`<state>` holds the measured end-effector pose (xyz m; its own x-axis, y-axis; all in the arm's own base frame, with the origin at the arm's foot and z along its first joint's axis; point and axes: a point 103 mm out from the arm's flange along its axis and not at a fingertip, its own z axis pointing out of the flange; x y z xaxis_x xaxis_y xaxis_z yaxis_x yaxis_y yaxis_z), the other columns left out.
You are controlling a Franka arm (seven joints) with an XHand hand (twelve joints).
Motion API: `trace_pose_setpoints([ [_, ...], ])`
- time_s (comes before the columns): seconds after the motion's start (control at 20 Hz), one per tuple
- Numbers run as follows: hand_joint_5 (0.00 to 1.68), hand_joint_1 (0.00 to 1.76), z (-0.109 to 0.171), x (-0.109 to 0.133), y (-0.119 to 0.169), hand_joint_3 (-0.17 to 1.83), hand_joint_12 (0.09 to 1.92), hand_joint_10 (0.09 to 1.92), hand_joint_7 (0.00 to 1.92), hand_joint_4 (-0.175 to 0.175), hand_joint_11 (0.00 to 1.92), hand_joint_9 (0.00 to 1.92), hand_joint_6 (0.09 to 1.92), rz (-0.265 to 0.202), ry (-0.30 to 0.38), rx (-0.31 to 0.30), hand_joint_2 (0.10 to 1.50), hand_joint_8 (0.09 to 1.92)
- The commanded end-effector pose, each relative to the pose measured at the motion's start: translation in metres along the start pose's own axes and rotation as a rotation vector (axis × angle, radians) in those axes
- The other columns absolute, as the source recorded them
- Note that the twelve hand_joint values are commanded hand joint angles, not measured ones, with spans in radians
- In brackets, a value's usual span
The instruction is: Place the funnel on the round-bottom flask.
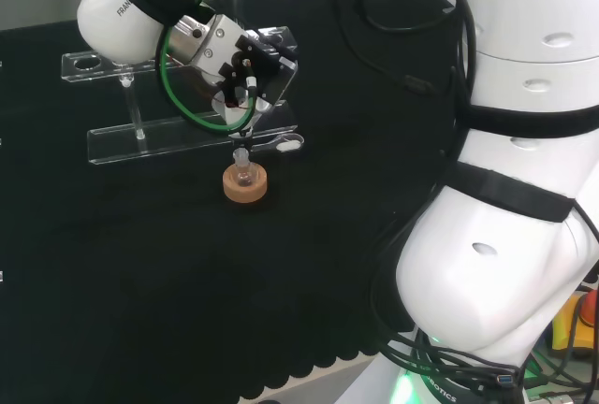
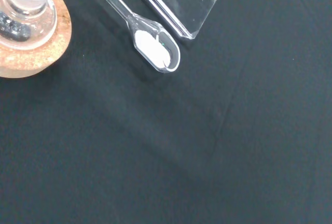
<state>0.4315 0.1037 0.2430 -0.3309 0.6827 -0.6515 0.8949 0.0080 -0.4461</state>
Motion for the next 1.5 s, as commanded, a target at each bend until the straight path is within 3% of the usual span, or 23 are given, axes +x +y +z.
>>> trace_pose_setpoints([
  [0.05,0.52,0.7,0.002,0.002,0.002,0.47,1.23,0.61,0.84,-0.032,0.63,1.24,0.77,0.006,-0.002,-0.019,0.71,0.8],
  [0.5,0.51,0.69,0.002,0.001,0.008,0.47,1.23,0.61,0.84,-0.033,0.63,1.24,0.76,0.019,-0.063,-0.026,0.71,0.8],
  [1.25,0.49,0.69,0.007,0.008,0.01,0.47,1.24,0.61,0.82,-0.034,0.63,1.22,0.76,-0.013,-0.008,0.006,0.71,0.81],
  [1.5,0.48,0.69,0.006,0.012,0.009,0.47,1.24,0.61,0.81,-0.035,0.62,1.21,0.75,-0.017,-0.017,0.013,0.71,0.81],
])
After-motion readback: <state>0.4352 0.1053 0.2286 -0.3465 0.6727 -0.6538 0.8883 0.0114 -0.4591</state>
